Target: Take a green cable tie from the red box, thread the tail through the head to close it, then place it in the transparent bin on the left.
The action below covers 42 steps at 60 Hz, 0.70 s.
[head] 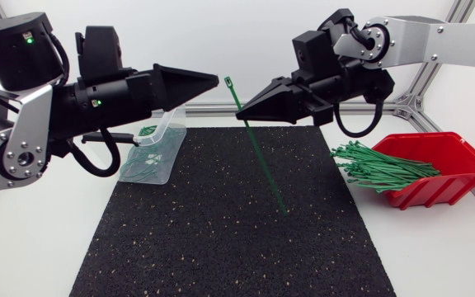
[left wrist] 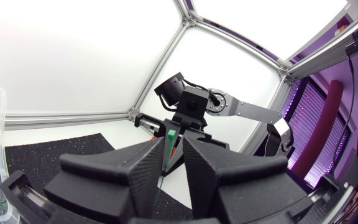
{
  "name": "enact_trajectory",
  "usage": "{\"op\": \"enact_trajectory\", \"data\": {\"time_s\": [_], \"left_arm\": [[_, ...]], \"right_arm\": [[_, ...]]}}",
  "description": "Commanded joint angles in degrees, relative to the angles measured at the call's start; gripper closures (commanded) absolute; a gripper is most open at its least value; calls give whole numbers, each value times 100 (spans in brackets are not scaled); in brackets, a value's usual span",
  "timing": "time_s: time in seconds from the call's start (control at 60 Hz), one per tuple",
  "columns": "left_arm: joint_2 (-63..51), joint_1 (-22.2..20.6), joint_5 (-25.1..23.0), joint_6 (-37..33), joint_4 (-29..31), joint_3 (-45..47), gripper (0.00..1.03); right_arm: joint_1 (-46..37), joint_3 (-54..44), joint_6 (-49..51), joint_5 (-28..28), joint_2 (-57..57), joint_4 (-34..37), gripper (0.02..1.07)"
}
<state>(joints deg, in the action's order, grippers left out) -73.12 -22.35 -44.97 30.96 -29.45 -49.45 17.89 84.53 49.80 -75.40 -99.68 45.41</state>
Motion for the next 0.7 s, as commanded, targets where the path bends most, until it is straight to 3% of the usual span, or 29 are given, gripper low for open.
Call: {"op": "enact_trajectory", "data": {"time_s": [0.0,0.117,0.35,0.683], "left_arm": [[140,38,-56,-125,-34,41,79],[167,38,-47,-169,-8,67,79],[96,117,-47,-319,-17,94,79],[-246,152,-56,-459,-61,-144,78]], "right_arm": [[127,-16,-357,218,-52,-480,101],[206,-156,-840,438,-157,-1359,101],[101,-271,-2379,69,-298,-2519,101],[101,-1369,-5499,-125,-34,-5868,101]]}}
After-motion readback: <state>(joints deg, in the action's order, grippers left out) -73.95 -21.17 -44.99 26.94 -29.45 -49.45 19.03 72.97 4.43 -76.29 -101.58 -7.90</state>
